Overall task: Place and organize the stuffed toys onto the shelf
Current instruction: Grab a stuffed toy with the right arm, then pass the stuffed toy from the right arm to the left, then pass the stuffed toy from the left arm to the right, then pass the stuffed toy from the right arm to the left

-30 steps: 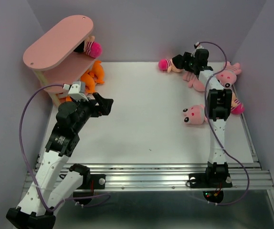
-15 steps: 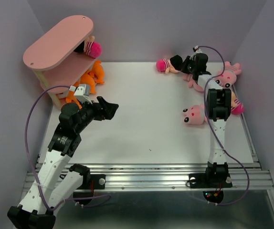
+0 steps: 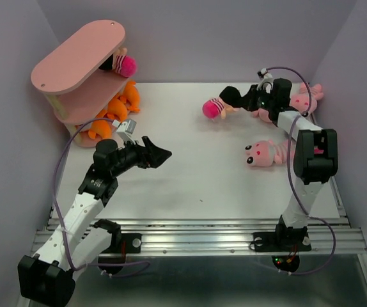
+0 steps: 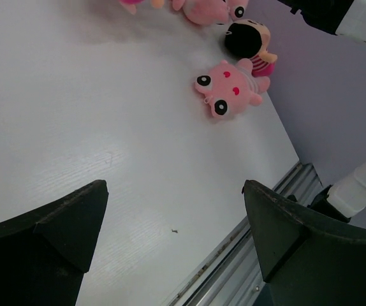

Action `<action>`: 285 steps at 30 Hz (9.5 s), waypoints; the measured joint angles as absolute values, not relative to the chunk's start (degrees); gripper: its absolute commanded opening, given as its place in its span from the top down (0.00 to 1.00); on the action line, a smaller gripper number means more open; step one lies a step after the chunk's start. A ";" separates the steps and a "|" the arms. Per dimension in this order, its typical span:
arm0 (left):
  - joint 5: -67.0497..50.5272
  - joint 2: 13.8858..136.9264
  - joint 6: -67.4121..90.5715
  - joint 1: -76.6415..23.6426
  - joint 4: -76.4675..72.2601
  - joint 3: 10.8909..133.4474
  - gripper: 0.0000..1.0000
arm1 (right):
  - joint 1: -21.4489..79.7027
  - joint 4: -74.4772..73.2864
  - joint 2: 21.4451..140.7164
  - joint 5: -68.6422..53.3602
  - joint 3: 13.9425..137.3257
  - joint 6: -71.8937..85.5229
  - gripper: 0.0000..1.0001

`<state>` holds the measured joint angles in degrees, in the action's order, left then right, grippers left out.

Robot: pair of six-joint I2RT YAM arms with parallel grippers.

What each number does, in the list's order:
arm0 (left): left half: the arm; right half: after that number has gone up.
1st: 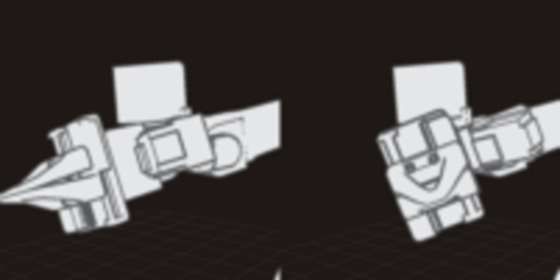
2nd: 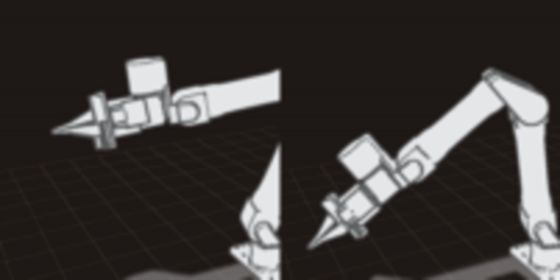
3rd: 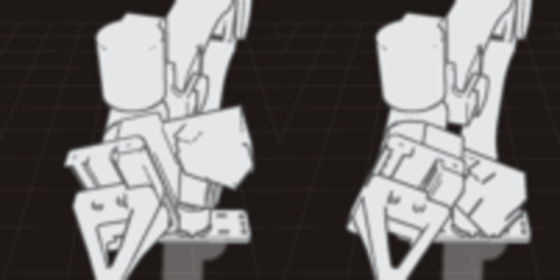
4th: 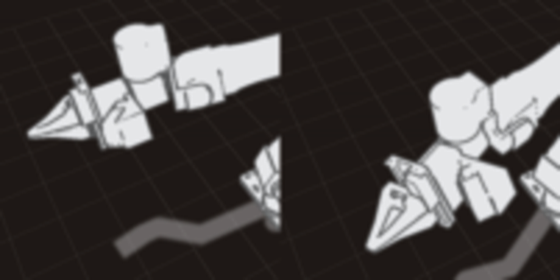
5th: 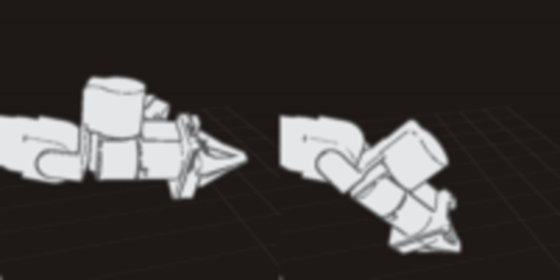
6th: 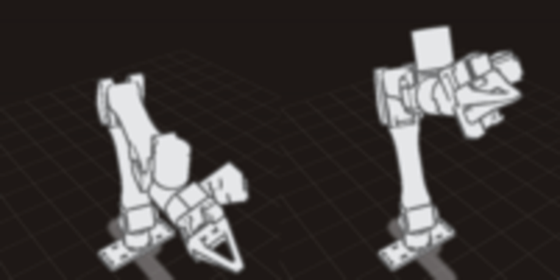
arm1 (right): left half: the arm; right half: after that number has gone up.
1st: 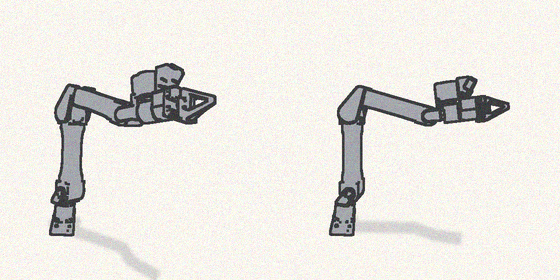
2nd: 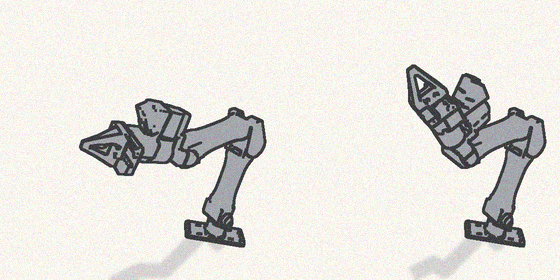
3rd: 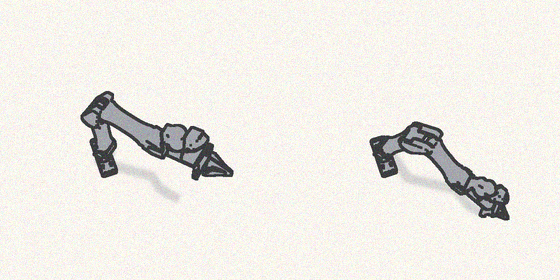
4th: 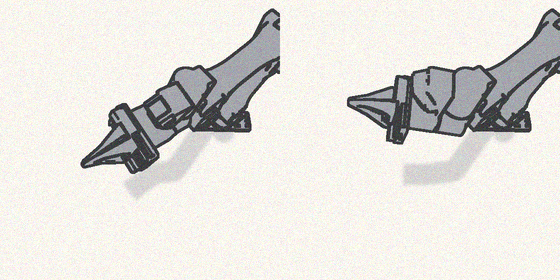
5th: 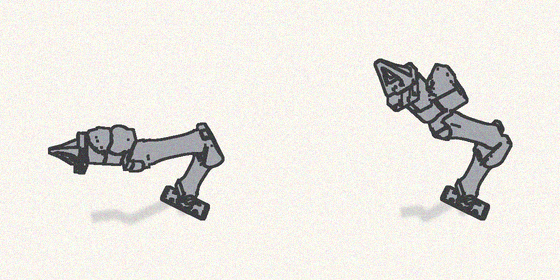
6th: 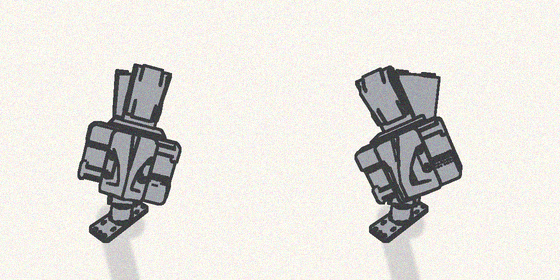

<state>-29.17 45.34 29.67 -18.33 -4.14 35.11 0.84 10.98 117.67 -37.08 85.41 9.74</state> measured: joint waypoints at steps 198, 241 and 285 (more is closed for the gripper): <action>6.02 65.65 29.04 -52.40 -13.37 32.91 1.00 | 16.93 -28.91 98.04 -54.22 68.69 -18.50 0.12; -3.07 41.89 -26.26 -52.42 -7.97 30.94 0.21 | 17.21 -50.02 99.26 -48.73 81.32 -30.02 0.97; -9.98 60.27 -42.37 -61.30 -16.03 30.00 0.36 | 29.26 -66.92 104.03 -41.41 96.16 -54.37 0.95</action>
